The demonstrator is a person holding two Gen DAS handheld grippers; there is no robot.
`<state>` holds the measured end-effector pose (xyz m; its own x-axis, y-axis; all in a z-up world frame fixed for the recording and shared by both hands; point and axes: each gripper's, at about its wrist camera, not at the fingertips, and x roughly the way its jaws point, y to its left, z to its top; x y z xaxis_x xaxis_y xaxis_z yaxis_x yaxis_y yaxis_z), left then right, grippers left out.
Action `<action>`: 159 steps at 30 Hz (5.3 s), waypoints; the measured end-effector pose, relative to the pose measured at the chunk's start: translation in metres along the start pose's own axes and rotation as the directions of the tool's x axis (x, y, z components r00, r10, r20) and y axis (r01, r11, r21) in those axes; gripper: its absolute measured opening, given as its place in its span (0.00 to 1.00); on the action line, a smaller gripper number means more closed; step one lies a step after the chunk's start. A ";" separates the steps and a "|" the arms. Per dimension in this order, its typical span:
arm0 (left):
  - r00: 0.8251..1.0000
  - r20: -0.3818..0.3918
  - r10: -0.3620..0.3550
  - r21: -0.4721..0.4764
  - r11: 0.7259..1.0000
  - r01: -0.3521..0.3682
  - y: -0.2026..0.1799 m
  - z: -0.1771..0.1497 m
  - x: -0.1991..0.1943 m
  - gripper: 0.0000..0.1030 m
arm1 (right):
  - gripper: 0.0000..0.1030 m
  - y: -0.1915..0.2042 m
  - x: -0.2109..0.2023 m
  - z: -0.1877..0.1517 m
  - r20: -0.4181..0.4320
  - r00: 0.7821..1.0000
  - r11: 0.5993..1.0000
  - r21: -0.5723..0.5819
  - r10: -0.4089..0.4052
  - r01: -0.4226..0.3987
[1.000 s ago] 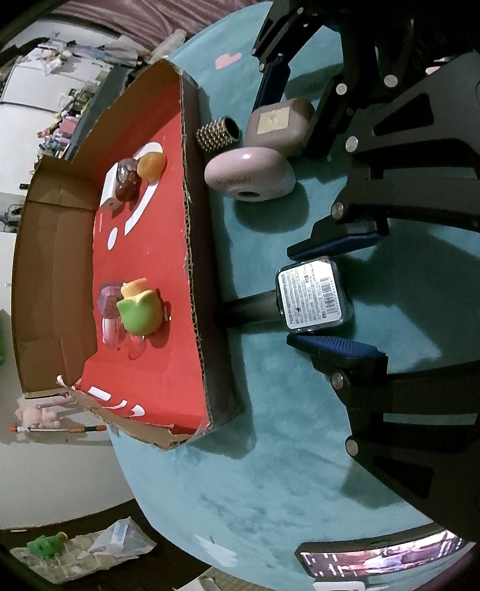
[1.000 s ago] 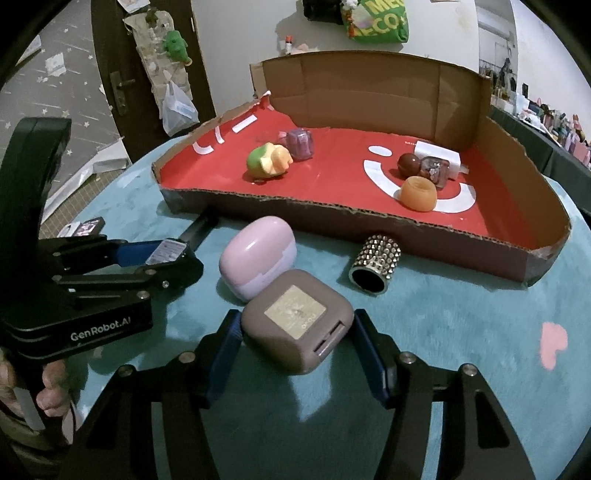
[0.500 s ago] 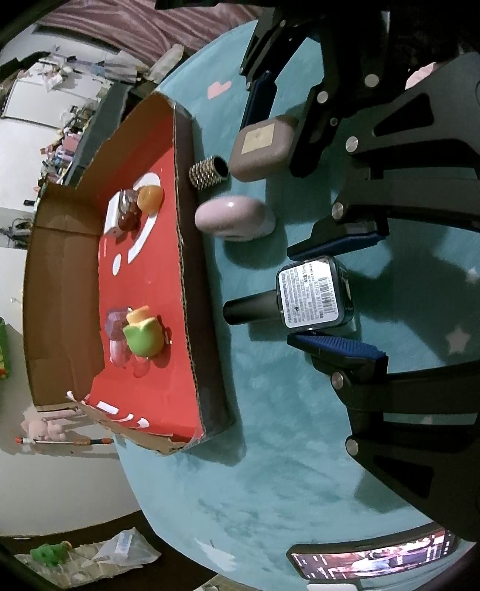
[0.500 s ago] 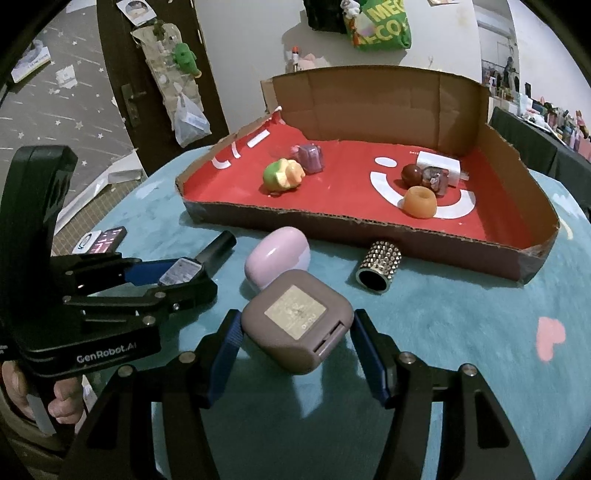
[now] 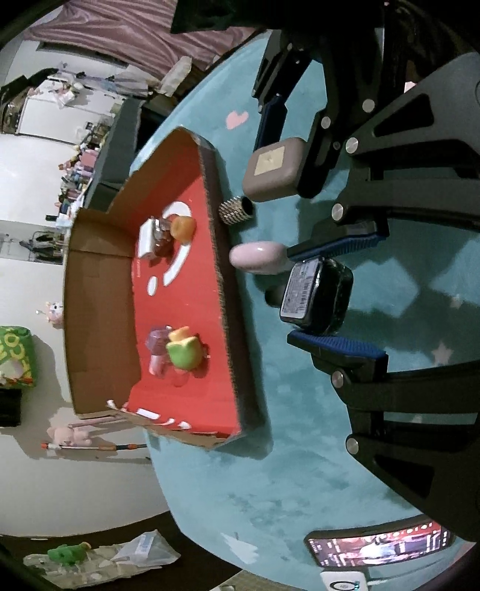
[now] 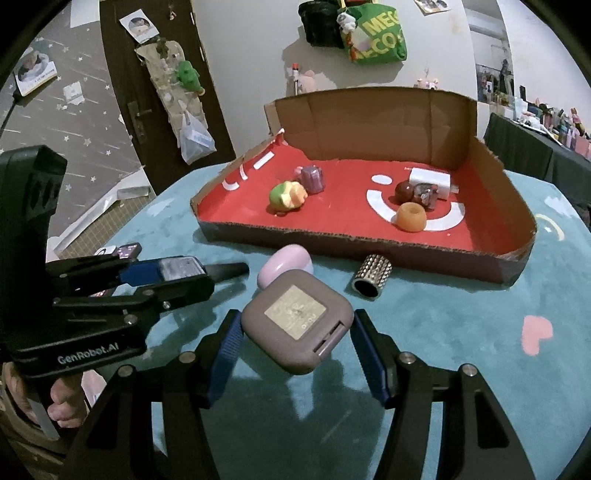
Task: Organize rigid objects
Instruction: 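Lift and carry the smartwatch and brown case with both tools into the box, then lower the smartwatch and brown case into the box and open both tools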
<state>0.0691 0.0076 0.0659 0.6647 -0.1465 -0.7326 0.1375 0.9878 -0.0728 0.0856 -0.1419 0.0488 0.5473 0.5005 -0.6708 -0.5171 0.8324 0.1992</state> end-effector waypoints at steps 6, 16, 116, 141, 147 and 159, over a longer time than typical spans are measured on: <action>0.999 0.041 -0.002 0.013 1.000 0.001 -0.004 0.013 -0.006 0.35 | 0.61 -0.005 -0.005 0.009 0.023 1.000 1.000 0.010 0.003 -0.003; 0.997 0.073 0.004 0.012 1.000 -0.005 -0.003 0.026 -0.009 0.35 | 0.61 -0.011 -0.009 0.027 0.057 0.998 1.000 0.003 -0.010 0.010; 0.986 -0.164 -0.042 -0.081 0.996 0.029 0.038 0.094 0.135 0.33 | 0.61 -0.101 0.108 0.091 -0.183 0.975 0.987 0.076 -0.129 0.144; 0.984 -0.177 -0.035 -0.091 0.996 0.019 0.040 0.092 0.138 0.35 | 0.61 -0.101 0.108 0.091 -0.181 0.975 0.987 0.080 -0.125 0.142; 0.984 -0.177 -0.021 -0.084 0.996 0.006 0.038 0.091 0.137 0.37 | 0.61 -0.101 0.108 0.091 -0.181 0.975 0.987 0.078 -0.127 0.143; 0.987 -0.161 0.025 -0.090 0.995 -0.040 0.042 0.094 0.130 0.53 | 0.64 -0.098 0.105 0.091 -0.177 0.976 0.987 0.070 -0.128 0.142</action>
<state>0.2301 0.0253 0.0309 0.5413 -0.1112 -0.8335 0.0443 0.9936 -0.1038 0.2540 -0.1494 0.0234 0.4839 0.3402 -0.8063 -0.3867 0.9097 0.1517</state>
